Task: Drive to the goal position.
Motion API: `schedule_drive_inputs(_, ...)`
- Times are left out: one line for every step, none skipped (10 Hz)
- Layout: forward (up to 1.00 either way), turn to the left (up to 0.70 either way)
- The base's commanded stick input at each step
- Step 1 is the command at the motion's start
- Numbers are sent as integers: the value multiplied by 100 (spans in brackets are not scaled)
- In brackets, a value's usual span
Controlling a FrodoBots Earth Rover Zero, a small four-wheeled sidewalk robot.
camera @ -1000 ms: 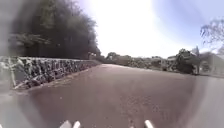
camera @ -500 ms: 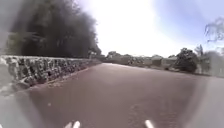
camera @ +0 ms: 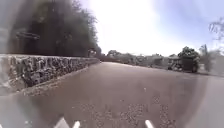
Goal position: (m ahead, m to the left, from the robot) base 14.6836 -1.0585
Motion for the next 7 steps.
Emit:
schedule_drive_inputs(85, 0)
schedule_drive_inputs(85, 0)
schedule_drive_inputs(85, 0)
schedule_drive_inputs(85, 0)
schedule_drive_inputs(85, 0)
schedule_drive_inputs(85, 0)
schedule_drive_inputs(85, 0)
